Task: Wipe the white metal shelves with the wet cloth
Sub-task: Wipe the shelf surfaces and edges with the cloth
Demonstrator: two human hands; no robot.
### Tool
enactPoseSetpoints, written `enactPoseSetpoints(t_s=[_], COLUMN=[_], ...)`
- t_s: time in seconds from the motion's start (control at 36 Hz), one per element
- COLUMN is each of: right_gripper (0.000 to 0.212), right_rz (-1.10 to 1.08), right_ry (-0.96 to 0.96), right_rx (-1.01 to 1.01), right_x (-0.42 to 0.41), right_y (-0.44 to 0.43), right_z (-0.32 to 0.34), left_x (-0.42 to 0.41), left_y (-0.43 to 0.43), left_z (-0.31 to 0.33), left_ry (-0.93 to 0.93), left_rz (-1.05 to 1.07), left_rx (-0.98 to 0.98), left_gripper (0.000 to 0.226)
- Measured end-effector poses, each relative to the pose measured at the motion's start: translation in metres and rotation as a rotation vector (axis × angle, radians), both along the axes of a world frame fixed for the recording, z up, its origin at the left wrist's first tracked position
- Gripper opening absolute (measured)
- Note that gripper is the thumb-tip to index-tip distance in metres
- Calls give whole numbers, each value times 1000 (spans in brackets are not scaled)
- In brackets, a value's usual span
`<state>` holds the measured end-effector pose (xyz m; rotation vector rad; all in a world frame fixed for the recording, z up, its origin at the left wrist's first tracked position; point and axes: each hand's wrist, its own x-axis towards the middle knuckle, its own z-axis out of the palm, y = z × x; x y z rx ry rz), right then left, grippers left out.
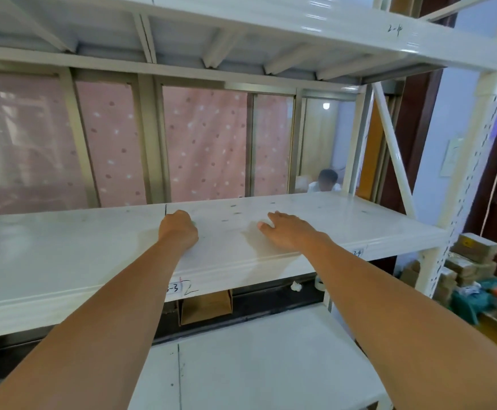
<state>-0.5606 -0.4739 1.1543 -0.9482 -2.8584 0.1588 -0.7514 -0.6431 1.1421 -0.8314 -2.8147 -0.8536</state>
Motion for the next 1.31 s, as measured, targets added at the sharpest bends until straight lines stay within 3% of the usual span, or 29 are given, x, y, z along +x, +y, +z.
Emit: enactPoseSetpoints(t_s=[0.42,0.61,1.0,1.19,1.31], right_gripper=[60,59,54,49,51], right_rz=[43,44,125,33,-36], right_ry=[133,191,295,393,501], right_rx=[-46,-122,-187,-212,-329], right_x=[39,49,89,124,138], right_y=[93,131,209,275,307], right_z=[7,3,5,10,17], left_x=[61,81,138,166,186], left_y=[90,125,209,266,303], left_z=[2,8,10,12,12], left_ry=[31,-88,-105,-123,-125], left_rz=[70,15,16,-25,-49], left_rx=[-116,-98,-114,-90,-89], left_gripper=[27,35,44,44,43])
